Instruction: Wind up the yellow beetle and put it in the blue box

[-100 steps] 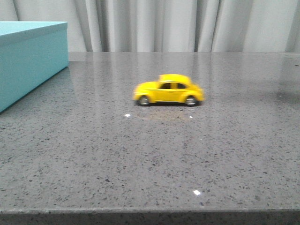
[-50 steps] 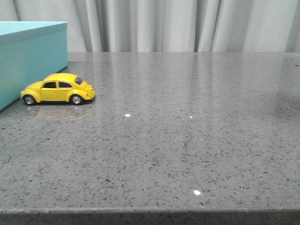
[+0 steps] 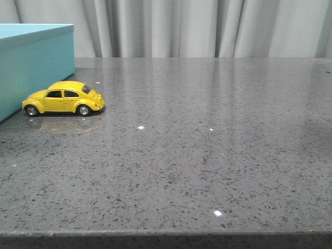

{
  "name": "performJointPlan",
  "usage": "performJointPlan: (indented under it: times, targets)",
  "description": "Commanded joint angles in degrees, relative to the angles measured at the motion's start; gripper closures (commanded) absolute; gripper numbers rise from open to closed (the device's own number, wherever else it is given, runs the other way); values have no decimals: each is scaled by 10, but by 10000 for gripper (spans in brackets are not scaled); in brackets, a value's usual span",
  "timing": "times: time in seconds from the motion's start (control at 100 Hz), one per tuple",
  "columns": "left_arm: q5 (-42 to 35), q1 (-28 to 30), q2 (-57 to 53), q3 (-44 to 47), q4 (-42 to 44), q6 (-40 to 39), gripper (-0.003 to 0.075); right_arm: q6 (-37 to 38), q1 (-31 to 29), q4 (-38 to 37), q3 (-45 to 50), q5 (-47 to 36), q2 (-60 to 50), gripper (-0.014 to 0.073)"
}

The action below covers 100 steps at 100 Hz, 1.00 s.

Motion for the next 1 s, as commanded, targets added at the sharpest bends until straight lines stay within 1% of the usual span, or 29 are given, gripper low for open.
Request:
performJointPlan:
  times: [0.0, 0.11, 0.25, 0.3, 0.37, 0.52, 0.64, 0.81, 0.99]
  targets:
    - [14, -30, 41, -57, -7, 86, 310, -6, 1, 1, -14, -44, -11, 127]
    - [68, -57, 102, -110, -7, 170, 310, -6, 1, 5, -14, -44, -16, 127]
    - [163, -73, 178, -183, -8, 220, 310, -6, 1, 8, -14, -44, -22, 127]
    - [207, -75, 205, -211, -11, 231, 310, -6, 1, 8, -14, -44, -23, 127]
    - [245, -76, 242, -248, -16, 240, 310, -6, 1, 8, -14, -44, -25, 127]
    - [283, -76, 302, -309, -24, 245, 310, -6, 1, 8, -14, -44, -27, 127]
    - [319, -76, 340, -338, -24, 247, 310, -9, 1, 8, -14, -44, -27, 127]
    - [341, -78, 375, -342, -27, 304, 310, -28, 1, 8, -14, -46, -27, 127]
    - [340, -82, 398, -342, -27, 306, 310, -28, 1, 8, -14, -46, -27, 127]
